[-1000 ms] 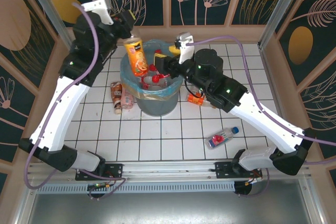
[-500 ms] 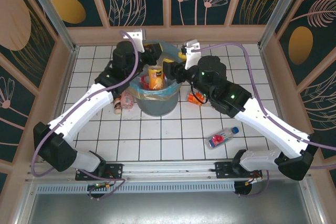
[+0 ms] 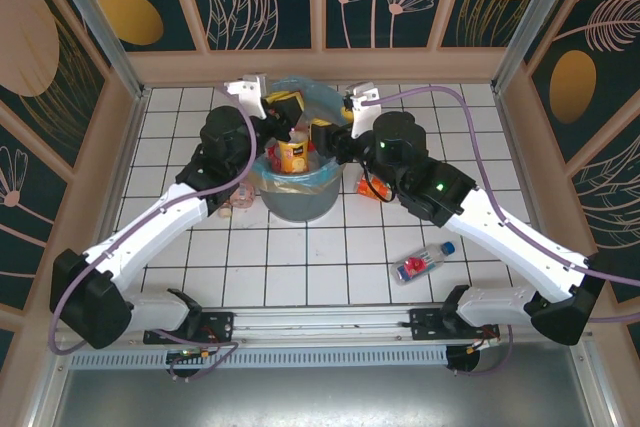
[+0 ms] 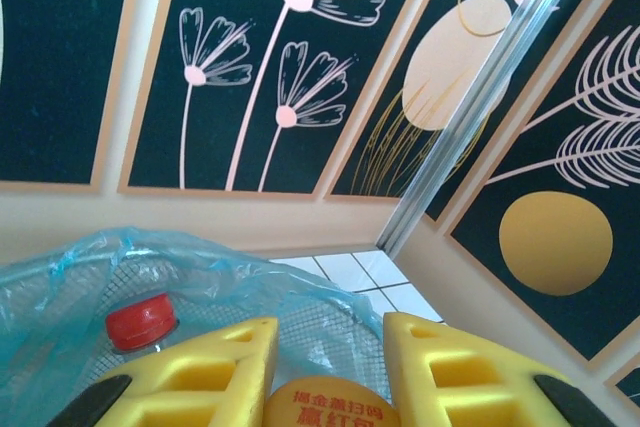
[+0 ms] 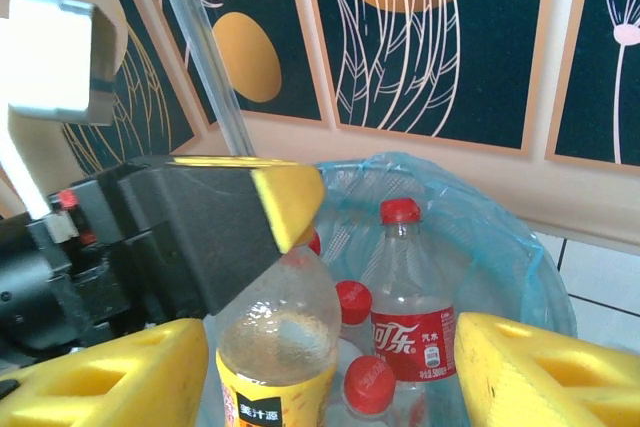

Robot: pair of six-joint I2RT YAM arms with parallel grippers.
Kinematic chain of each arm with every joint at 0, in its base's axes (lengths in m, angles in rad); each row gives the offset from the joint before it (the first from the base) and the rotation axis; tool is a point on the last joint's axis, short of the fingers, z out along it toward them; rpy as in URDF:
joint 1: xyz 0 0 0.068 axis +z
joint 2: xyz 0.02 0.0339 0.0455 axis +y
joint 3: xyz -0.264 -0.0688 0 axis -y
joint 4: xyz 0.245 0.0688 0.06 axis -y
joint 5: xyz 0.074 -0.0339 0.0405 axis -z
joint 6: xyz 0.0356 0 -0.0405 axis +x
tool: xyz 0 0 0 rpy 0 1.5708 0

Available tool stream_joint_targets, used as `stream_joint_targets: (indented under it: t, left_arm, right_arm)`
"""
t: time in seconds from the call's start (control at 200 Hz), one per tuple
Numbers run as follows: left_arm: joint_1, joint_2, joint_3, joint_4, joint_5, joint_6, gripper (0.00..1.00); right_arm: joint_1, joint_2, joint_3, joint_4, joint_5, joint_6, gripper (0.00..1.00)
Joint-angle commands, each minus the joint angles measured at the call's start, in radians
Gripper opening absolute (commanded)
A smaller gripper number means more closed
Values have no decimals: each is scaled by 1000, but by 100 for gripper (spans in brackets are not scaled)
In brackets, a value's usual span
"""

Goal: Put the plastic bottles in the bin

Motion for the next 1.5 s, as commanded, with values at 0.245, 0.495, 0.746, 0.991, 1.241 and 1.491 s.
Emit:
stream_joint_targets:
  t: [0.245, 0.495, 0.746, 0.991, 1.241, 1.491]
  left_arm:
    - [-6, -73, -19, 30, -5, 208, 0]
    - [-6, -48, -71, 121, -63, 263, 0]
    - [-6, -70, -92, 147, -94, 230, 34]
    - [-6, -161, -86, 119, -142, 238, 79]
    - [-6, -283, -92, 67, -216, 263, 76]
    - [-6, -348, -155, 19, -270, 287, 73]
  right_arm:
    - [-10, 1, 5, 37, 2, -2, 67]
    - [-10, -2, -1, 30, -2, 7, 67]
    - [-10, -7, -2, 11, -4, 12, 67]
    - [-10, 1, 3, 18, -17, 11, 67]
    - [-28, 191, 213, -116, -101, 27, 56]
    - [-154, 389, 336, -181, -331, 159, 33]
